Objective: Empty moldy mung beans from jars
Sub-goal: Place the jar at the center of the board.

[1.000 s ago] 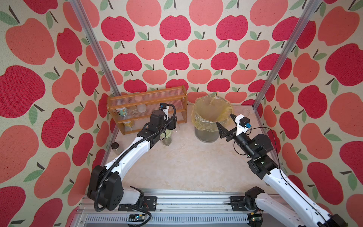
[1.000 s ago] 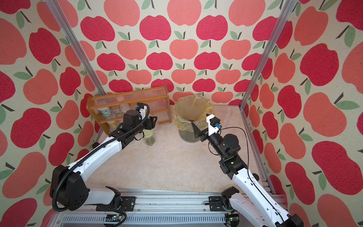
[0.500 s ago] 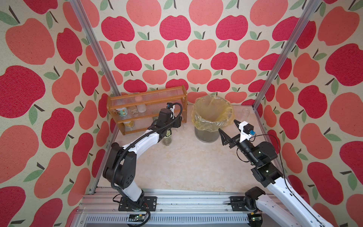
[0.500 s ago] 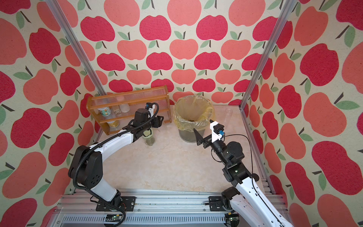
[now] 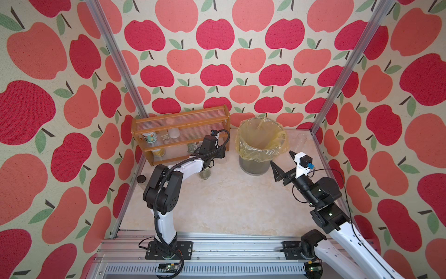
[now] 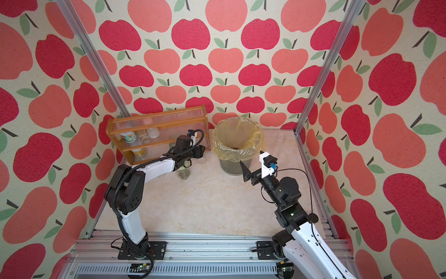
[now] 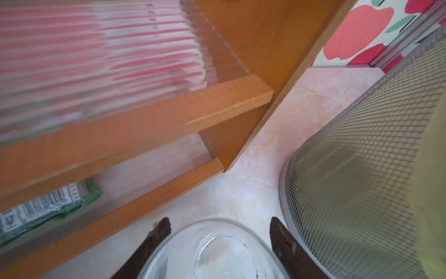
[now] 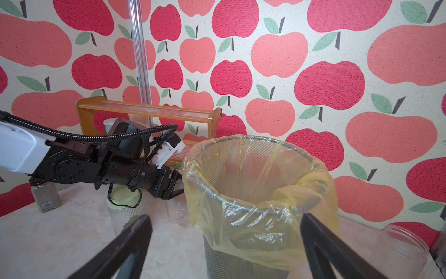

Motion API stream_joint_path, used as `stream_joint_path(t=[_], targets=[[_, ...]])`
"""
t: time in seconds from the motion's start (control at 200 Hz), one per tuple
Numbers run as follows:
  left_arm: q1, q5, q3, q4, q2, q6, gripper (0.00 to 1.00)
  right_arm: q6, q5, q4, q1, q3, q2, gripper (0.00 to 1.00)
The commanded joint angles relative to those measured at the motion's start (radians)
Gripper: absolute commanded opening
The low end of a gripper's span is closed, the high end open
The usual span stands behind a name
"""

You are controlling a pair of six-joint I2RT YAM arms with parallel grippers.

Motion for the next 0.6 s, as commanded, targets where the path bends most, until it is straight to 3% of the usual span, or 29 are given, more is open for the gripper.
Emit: stream_joint_path(t=[0.0,0.595], targets=[[-0.018,-0.054,0.031,0.057,0.027,0.055,0.58,-0.014,0.036,-0.010,-0.005,-0.014,-0.011,0.99],[-0.075,-0.193,-0.021,0.193,0.079,0.153,0.60,-0.020,0.076,0.003,-0.007,-0.031,-0.005,0.99]])
